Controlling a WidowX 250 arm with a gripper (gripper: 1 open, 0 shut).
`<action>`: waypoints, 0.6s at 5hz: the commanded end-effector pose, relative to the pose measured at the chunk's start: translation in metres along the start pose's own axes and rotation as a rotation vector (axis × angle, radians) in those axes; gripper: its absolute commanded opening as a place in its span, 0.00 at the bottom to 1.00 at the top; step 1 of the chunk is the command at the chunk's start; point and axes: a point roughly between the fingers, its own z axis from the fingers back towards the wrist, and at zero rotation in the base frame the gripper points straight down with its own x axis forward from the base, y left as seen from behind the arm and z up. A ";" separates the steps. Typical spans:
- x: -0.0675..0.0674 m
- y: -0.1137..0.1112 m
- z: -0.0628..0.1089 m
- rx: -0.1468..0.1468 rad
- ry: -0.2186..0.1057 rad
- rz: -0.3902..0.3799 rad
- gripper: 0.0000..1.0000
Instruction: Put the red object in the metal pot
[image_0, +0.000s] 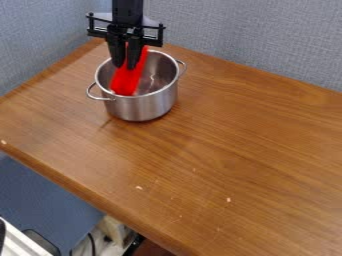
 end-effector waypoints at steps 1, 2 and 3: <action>0.001 0.004 0.013 -0.003 -0.043 0.017 1.00; 0.001 0.003 0.011 -0.010 -0.039 0.025 1.00; 0.002 0.003 0.008 -0.018 -0.035 0.037 1.00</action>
